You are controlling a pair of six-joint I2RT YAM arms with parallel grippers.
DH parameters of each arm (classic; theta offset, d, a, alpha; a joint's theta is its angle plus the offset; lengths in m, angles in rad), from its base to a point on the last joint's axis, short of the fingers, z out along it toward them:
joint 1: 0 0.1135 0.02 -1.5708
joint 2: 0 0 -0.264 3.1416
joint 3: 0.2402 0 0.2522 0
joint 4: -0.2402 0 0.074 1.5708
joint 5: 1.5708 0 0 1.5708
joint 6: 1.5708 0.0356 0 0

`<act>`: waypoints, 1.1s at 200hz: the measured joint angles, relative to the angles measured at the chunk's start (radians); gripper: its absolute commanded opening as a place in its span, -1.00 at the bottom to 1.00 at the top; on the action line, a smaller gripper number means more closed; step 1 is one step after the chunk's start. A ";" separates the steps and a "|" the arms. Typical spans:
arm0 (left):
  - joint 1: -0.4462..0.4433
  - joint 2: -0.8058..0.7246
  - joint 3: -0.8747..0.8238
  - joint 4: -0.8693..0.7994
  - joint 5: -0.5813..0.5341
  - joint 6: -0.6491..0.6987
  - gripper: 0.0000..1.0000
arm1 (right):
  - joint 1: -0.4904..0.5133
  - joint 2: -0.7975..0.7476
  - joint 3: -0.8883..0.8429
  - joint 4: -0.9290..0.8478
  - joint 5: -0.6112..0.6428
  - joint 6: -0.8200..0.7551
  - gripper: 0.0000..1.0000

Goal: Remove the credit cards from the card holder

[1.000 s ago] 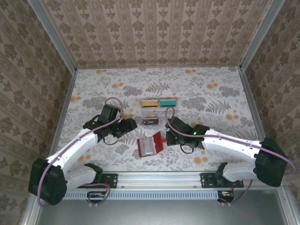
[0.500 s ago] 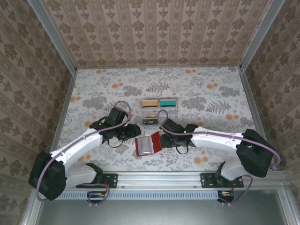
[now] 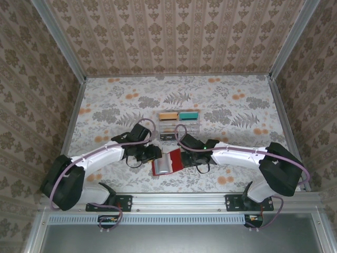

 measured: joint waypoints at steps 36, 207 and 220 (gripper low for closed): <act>-0.011 0.046 0.000 -0.004 0.003 0.000 -0.17 | 0.002 0.000 0.000 0.003 -0.001 0.001 -0.68; -0.065 0.047 0.001 0.179 0.091 -0.027 0.09 | 0.013 0.003 -0.019 0.028 -0.010 0.028 -0.32; -0.067 0.048 0.001 0.183 0.093 -0.027 0.04 | 0.013 -0.011 -0.025 0.028 -0.006 0.029 -0.23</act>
